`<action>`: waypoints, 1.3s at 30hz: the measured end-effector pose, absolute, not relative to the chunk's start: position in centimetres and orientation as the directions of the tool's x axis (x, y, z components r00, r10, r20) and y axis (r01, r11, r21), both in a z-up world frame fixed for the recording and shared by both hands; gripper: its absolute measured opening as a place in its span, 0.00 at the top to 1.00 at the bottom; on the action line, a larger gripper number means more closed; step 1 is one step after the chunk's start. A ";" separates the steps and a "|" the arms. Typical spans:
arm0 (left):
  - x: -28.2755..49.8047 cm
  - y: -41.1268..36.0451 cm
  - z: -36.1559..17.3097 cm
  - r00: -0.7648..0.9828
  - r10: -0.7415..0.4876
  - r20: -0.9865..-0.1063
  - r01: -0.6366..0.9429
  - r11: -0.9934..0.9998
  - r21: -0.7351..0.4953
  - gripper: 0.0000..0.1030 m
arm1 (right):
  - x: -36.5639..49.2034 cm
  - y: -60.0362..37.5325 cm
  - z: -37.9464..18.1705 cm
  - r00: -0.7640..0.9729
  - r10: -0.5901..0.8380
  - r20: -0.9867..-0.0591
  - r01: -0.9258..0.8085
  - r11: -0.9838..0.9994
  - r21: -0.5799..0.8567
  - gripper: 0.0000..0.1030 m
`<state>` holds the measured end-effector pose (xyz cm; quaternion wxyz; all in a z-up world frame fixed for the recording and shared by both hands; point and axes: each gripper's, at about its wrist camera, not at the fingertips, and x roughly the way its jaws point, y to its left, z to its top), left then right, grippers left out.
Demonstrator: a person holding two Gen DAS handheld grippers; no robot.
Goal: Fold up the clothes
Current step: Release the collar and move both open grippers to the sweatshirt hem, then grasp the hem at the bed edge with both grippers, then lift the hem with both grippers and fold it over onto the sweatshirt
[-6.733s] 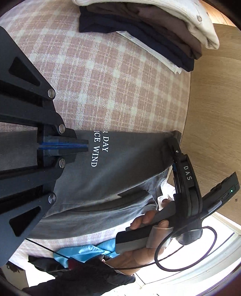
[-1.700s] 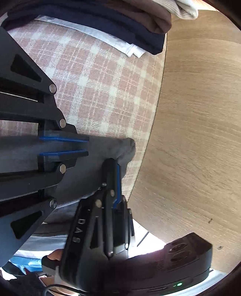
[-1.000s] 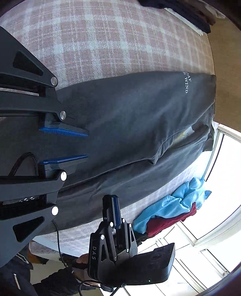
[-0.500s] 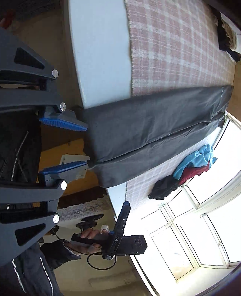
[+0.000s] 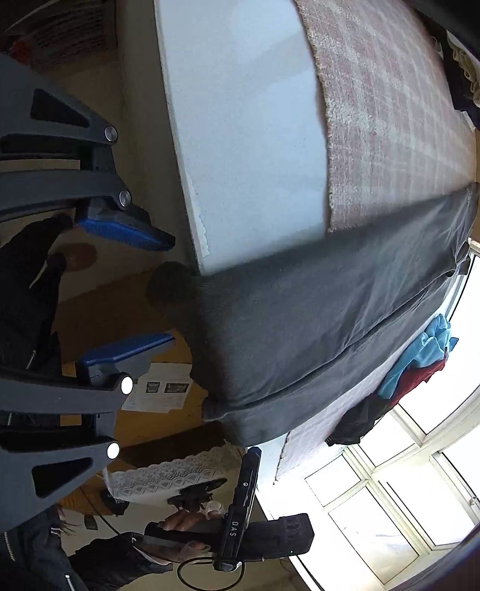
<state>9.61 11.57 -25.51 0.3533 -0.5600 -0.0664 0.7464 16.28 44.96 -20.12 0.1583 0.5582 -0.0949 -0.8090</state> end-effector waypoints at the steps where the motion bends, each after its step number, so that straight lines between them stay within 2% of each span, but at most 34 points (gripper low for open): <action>1: 9.6 11.8 -25.7 -0.122 0.601 -0.790 -0.456 -0.740 -0.493 0.57 | 16.2 44.7 -20.1 -0.326 -0.348 -0.879 0.162 -0.937 0.311 0.58; 7: 9.3 12.4 -26.8 -0.097 0.623 -0.776 -0.441 -0.726 -0.528 0.57 | 15.6 44.0 -20.4 -0.321 -0.307 -0.896 0.194 -0.947 0.255 0.58; 9: 9.2 12.3 -27.0 -0.087 0.635 -0.768 -0.428 -0.720 -0.547 0.61 | 15.5 43.7 -20.3 -0.318 -0.296 -0.901 0.204 -0.949 0.240 0.58; 12: 9.3 11.8 -27.2 -0.058 0.669 -0.741 -0.409 -0.693 -0.594 0.89 | 15.6 43.0 -20.3 -0.319 -0.283 -0.905 0.237 -0.948 0.213 0.58; 13: 9.4 11.6 -27.0 -0.054 0.678 -0.733 -0.409 -0.684 -0.604 0.90 | 15.7 42.7 -20.3 -0.321 -0.277 -0.906 0.251 -0.947 0.200 0.58; 18: 10.0 11.3 -26.1 -0.019 0.723 -0.690 -0.416 -0.633 -0.652 0.93 | 16.0 41.6 -20.6 -0.328 -0.228 -0.917 0.315 -0.941 0.121 0.58; 19: 10.0 11.1 -25.8 -0.012 0.737 -0.676 -0.413 -0.619 -0.668 0.93 | 16.0 41.6 -20.6 -0.329 -0.226 -0.917 0.319 -0.941 0.117 0.63; 20: 10.1 10.8 -25.4 -0.008 0.752 -0.659 -0.407 -0.604 -0.685 0.93 | 16.0 41.7 -20.6 -0.328 -0.226 -0.917 0.319 -0.940 0.118 0.75; 22: 10.1 10.2 -24.6 -0.006 0.782 -0.624 -0.388 -0.577 -0.719 0.93 | 15.6 42.8 -20.7 -0.301 -0.267 -0.915 0.293 -0.939 0.178 0.91; 29: 10.0 9.3 -23.1 0.021 0.856 -0.517 -0.296 -0.489 -0.821 0.93 | 15.3 45.9 -19.9 -0.259 -0.406 -0.876 0.218 -0.909 0.356 0.95; 34: 9.6 9.8 -22.9 0.048 0.879 -0.474 -0.249 -0.449 -0.858 0.93 | 15.3 46.3 -19.5 -0.262 -0.427 -0.866 0.184 -0.903 0.389 0.95; 39: 8.0 9.7 -20.8 0.048 0.919 -0.390 -0.223 -0.371 -0.901 0.94 | 14.8 46.6 -18.1 -0.280 -0.515 -0.810 0.135 -0.857 0.498 0.95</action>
